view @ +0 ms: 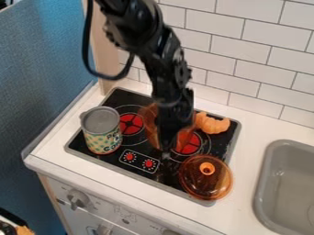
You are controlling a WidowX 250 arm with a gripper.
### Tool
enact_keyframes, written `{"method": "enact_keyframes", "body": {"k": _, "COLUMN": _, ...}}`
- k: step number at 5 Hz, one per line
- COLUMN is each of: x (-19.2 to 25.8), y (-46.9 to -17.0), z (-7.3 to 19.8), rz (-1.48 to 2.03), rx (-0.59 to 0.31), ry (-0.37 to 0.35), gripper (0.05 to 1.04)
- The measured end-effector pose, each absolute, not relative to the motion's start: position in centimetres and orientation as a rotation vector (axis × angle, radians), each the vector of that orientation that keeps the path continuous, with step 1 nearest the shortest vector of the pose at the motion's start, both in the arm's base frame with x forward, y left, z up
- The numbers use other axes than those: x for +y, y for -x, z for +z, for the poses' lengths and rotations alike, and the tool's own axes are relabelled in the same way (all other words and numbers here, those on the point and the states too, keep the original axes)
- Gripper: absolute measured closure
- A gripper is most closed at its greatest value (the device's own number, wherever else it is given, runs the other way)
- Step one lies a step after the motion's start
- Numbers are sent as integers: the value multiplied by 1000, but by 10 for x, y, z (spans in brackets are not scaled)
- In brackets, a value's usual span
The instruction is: Move the glass pot and put it in the right burner
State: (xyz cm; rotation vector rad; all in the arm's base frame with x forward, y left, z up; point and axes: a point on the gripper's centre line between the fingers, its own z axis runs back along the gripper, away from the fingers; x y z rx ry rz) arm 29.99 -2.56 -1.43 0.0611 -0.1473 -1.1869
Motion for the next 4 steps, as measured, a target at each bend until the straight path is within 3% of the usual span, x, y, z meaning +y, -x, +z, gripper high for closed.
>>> {"method": "enact_keyframes", "body": {"k": 2, "x": -24, "y": -288, "z": -34, "rz": -1200, "rx": -106, "ry": -72, "gripper": 1005}}
{"method": "enact_keyframes", "body": {"k": 4, "x": -14, "y": -301, "z": -42, "rz": -1180, "rx": -96, "ry": -96, "gripper": 1005}}
